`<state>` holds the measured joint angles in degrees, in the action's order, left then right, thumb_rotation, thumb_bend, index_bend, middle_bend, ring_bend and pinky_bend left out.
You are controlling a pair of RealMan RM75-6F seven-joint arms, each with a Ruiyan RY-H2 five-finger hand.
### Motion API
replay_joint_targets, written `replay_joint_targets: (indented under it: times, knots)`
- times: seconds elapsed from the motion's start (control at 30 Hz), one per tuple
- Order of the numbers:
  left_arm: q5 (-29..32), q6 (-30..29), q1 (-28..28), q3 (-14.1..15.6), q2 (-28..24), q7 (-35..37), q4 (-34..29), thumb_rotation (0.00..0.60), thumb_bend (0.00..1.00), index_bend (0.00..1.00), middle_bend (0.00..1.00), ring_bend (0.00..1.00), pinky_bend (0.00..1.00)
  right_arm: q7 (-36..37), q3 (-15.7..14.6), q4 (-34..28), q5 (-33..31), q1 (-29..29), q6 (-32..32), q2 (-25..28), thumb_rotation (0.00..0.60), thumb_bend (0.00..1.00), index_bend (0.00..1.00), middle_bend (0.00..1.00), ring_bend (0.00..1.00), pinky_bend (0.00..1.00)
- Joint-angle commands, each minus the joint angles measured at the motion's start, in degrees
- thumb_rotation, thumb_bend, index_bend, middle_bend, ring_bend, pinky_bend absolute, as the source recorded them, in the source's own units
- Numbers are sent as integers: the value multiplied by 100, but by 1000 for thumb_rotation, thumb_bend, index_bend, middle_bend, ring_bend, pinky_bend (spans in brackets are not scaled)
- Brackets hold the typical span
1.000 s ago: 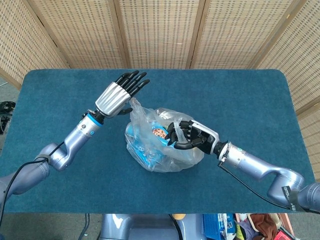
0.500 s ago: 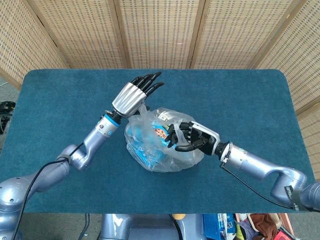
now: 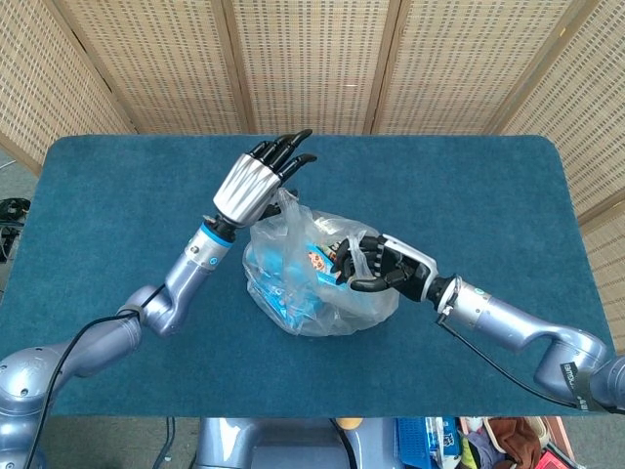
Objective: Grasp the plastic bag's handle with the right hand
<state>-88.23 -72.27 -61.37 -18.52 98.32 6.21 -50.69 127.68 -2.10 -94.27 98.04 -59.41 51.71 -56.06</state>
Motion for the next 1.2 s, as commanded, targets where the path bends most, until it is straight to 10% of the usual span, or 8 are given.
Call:
replay_joint_targets:
  times: [0.03,1.2]
  knots:
    - [-130,-308,132,68,-206,154,-128,600,380,244,96,174,318,-49,40,-44,-98,-1,-18,20,600,0,421,574,347,352]
    - [-531,-943,180,156,-905,-238,-1345,600,321,225,81,159,314,-1077,979,-448,-1538,168,-962,-167,600,0,398,530,289,333]
